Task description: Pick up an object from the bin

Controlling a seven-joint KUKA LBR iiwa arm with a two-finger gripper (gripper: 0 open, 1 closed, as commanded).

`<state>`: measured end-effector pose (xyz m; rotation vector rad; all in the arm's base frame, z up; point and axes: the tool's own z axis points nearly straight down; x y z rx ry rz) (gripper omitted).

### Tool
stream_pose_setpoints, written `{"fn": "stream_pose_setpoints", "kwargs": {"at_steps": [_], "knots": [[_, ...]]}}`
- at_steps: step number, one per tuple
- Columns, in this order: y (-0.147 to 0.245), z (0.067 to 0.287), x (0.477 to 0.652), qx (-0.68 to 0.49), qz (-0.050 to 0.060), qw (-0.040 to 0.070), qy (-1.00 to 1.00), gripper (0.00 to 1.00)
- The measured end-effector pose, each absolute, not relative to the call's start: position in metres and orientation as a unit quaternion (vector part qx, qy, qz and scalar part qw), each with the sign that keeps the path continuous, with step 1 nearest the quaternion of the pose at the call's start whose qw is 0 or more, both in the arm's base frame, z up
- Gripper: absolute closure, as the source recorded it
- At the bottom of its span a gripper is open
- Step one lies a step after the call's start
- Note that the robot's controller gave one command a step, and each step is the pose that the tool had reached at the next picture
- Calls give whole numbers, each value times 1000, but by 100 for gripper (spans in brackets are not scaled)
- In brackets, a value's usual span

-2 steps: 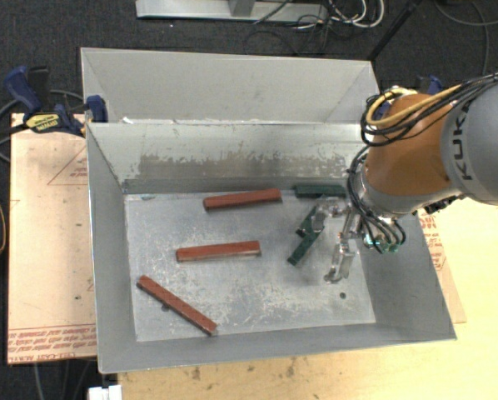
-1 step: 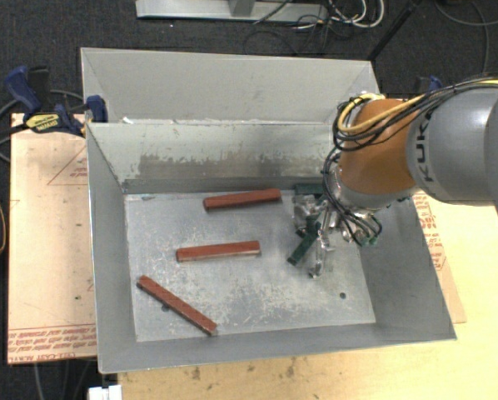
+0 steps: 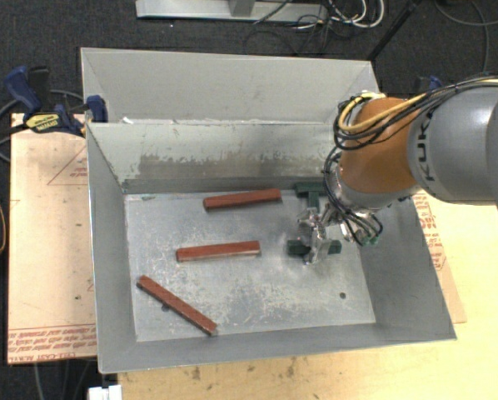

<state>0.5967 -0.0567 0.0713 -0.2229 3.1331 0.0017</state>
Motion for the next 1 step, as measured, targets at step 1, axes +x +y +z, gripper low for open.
{"fn": "stream_pose_setpoints", "kwargs": {"at_steps": [1], "knots": [[-56, 235, 572, -302, -1, 4, 953, 100]]}}
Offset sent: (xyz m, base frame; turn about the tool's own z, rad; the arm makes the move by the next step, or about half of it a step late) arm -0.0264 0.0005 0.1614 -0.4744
